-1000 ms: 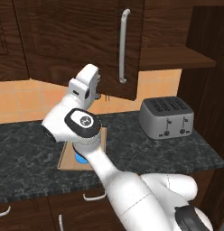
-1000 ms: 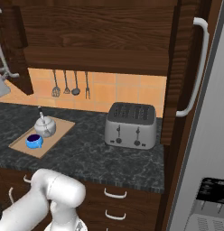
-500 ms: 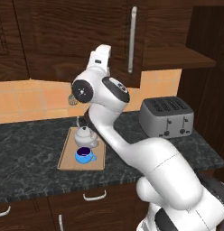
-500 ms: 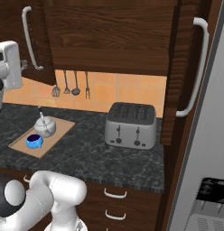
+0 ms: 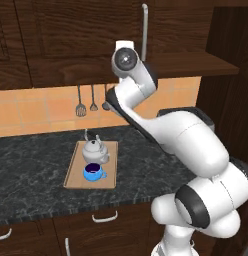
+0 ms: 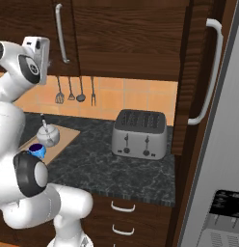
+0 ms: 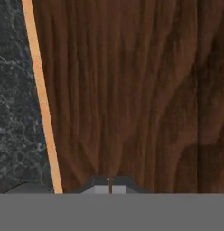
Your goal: Pick the kettle from the counter and place it on the tray. Then pick the mug from the cabinet and place it on the tray. Then close the cabinet doors.
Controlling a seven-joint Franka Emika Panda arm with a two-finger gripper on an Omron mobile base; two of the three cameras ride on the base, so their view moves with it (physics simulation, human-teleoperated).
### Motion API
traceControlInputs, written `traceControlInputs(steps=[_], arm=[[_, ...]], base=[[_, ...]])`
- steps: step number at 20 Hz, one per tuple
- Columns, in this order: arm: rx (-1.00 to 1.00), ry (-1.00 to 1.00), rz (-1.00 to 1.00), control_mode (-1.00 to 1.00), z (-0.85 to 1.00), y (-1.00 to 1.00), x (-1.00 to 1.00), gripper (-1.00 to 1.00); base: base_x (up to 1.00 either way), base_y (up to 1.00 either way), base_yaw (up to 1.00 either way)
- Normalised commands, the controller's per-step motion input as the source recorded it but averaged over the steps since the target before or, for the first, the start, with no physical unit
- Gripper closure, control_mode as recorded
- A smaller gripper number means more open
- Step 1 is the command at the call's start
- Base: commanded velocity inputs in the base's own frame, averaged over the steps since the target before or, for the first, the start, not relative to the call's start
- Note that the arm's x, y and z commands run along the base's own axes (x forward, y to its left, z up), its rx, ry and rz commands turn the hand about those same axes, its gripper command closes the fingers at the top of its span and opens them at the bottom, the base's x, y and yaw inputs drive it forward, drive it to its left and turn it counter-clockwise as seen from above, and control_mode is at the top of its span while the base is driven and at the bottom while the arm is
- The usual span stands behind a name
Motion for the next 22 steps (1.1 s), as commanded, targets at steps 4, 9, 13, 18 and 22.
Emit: traceControlInputs(steps=[4,9,13,18,22], arm=[[0.02,0.05,0.17,-1.0,-0.51,-0.22,1.0,1.0],[0.01,0.0,0.17,-1.0,-0.45,0.0,1.0,1.0],[0.0,0.02,0.05,-1.0,-0.18,0.0,0.59,1.0],[-0.01,0.06,0.0,-1.0,0.0,0.02,-0.42,1.0],[0.0,0.0,0.0,-1.0,0.0,0.0,-0.88,1.0]], base=[[0.0,0.0,0.0],[0.0,0.0,0.0],[0.0,0.0,0.0],[0.0,0.0,0.0],[0.0,0.0,0.0]])
